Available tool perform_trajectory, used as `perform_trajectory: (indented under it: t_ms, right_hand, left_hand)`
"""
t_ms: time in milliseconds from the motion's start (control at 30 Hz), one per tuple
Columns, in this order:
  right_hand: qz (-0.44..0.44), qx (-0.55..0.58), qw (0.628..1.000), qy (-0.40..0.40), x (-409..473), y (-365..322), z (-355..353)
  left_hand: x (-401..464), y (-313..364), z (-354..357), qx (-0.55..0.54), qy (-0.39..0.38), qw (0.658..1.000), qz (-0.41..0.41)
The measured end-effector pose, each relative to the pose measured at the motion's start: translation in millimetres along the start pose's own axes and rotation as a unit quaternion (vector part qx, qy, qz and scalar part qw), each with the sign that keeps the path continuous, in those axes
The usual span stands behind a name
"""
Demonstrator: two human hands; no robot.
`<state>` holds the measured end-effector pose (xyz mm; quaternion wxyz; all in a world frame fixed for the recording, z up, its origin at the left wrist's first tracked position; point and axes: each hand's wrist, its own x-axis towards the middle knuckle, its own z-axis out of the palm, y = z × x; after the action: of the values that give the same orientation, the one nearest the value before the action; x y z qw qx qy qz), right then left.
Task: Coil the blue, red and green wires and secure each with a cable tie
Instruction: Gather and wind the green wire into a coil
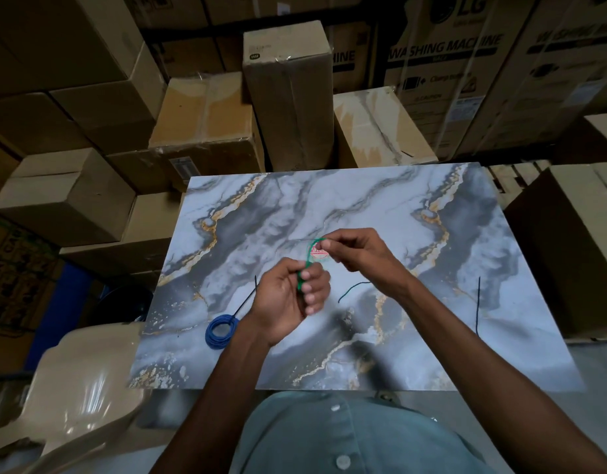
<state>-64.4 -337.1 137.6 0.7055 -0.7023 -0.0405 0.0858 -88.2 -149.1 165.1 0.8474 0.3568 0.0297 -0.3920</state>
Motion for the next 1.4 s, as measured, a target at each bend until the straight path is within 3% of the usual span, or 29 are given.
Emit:
perform_trajectory:
  t_ms: [100, 200, 300, 467, 633, 800, 967, 1133, 1267, 1400]
  right_hand:
    - [0.048, 0.072, 0.996, -0.013, 6, 1, -1]
    - [0.089, 0.098, 0.991, -0.026, 4, 5, 0]
    - [0.104, 0.029, 0.989, -0.099, -5, 2, 6]
    - [0.132, -0.046, 0.979, -0.151, -15, -4, 11]
    - [0.078, -0.184, 0.965, -0.170, -24, -17, 6]
    - [0.039, -0.224, 0.961, -0.157, -23, -39, 4]
    - [0.059, -0.258, 0.939, -0.218, -19, -51, 3]
    - [0.045, -0.233, 0.942, -0.237, -14, -63, 3]
    - [0.048, -0.229, 0.938, -0.254, -10, -70, -5]
    - [0.026, -0.230, 0.952, -0.201, -6, -68, -13]
  left_hand:
    - [-4, 1, 11, 0.051, -0.064, 0.996, -0.033]
    - [-1, 11, 9, -0.032, -0.087, 0.996, 0.010]
    - [6, 14, 3, -0.127, -0.077, 0.987, 0.062]
    - [17, 15, -11, -0.114, 0.023, 0.976, 0.186]
    - [35, 9, -37, -0.041, 0.155, 0.950, 0.269]
    - [38, -12, -53, 0.060, 0.195, 0.943, 0.262]
    - [35, -23, -46, 0.125, 0.176, 0.947, 0.239]
    - [24, -36, -25, 0.268, 0.125, 0.935, 0.194]
    - [19, -40, -18, 0.279, 0.089, 0.942, 0.166]
    - [13, -37, -13, 0.246, 0.068, 0.955, 0.151]
